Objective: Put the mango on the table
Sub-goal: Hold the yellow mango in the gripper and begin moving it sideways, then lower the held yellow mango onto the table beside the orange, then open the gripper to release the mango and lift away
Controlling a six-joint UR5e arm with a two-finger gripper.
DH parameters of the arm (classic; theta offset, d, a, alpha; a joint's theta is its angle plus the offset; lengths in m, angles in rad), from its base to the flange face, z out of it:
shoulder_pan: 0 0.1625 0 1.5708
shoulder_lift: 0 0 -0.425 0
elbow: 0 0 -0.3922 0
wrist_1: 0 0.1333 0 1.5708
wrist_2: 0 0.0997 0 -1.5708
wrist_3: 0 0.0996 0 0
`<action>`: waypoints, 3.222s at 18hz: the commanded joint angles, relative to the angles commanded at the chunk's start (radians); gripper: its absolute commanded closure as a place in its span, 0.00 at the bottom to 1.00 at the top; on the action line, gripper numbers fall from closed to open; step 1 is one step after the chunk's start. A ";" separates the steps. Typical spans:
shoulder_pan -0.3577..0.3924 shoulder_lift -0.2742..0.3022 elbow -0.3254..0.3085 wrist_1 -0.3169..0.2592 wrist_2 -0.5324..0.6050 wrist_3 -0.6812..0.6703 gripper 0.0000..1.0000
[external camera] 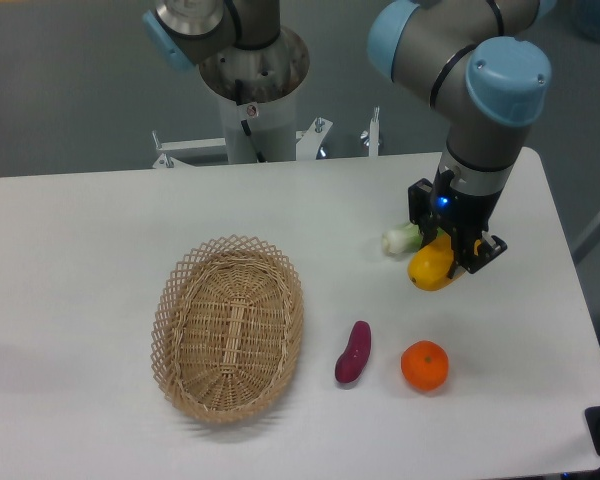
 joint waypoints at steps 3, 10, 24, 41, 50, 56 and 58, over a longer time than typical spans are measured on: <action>0.018 -0.058 -0.005 0.084 0.003 0.038 0.56; 0.026 -0.178 -0.047 0.299 0.113 0.058 0.56; 0.037 -0.220 -0.123 0.351 0.118 0.048 0.56; 0.032 -0.216 -0.166 0.376 0.115 0.041 0.01; 0.034 -0.180 -0.066 0.307 0.092 0.023 0.00; 0.040 -0.076 0.061 0.022 0.014 0.032 0.00; 0.061 -0.054 0.096 -0.067 -0.017 0.049 0.00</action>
